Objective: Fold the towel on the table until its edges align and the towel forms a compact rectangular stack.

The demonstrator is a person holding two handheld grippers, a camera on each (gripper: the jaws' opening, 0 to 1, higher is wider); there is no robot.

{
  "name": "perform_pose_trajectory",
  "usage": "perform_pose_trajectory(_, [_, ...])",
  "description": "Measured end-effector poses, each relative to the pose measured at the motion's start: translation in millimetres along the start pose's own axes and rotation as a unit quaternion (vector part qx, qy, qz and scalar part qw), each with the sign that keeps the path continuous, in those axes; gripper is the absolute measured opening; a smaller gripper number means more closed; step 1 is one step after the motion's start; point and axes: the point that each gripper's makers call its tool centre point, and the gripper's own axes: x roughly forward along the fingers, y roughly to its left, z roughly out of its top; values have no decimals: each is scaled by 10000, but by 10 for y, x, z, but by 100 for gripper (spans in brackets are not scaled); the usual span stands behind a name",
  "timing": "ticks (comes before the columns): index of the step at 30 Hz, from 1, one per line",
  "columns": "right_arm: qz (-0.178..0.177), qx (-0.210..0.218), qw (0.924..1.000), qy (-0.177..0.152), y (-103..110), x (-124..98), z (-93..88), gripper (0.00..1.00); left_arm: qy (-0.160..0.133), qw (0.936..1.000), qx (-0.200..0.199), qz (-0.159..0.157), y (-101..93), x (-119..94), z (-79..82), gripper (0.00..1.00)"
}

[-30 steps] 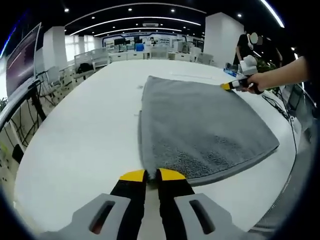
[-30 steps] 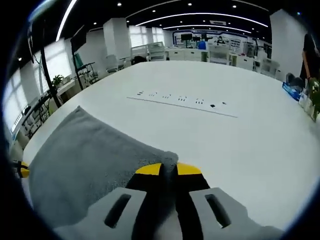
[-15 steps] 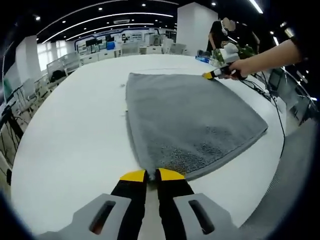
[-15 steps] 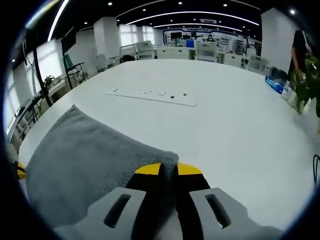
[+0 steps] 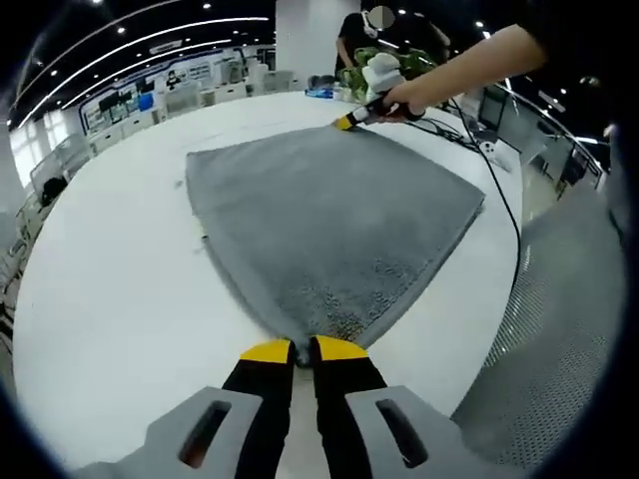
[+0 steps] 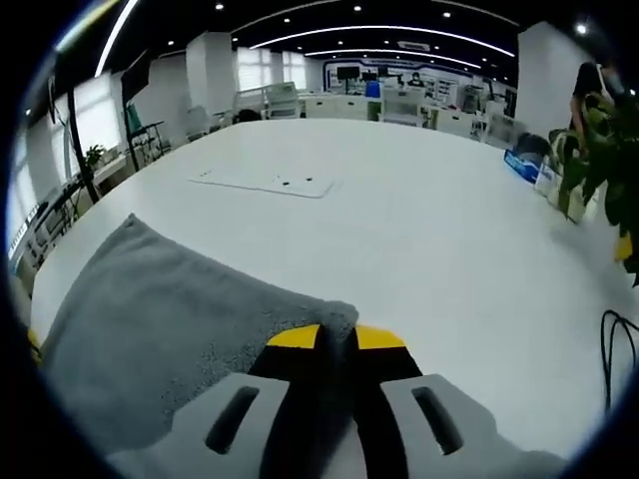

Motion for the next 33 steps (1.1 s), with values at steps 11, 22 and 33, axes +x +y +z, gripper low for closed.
perform_pose_trajectory(11, [58,83,9999,-83,-194,-178,-105,11,4,10000,-2,-86,-270,85,77,7])
perform_pose_trajectory(22, [83,116,9998,-138,-118,-209,-79,10,122,9995,-191,224,-250,88,68,8])
perform_pose_trajectory(33, [166,113,9995,-256,-179,-162,-76,10,-180,9986,-42,504,-203,31,268,22])
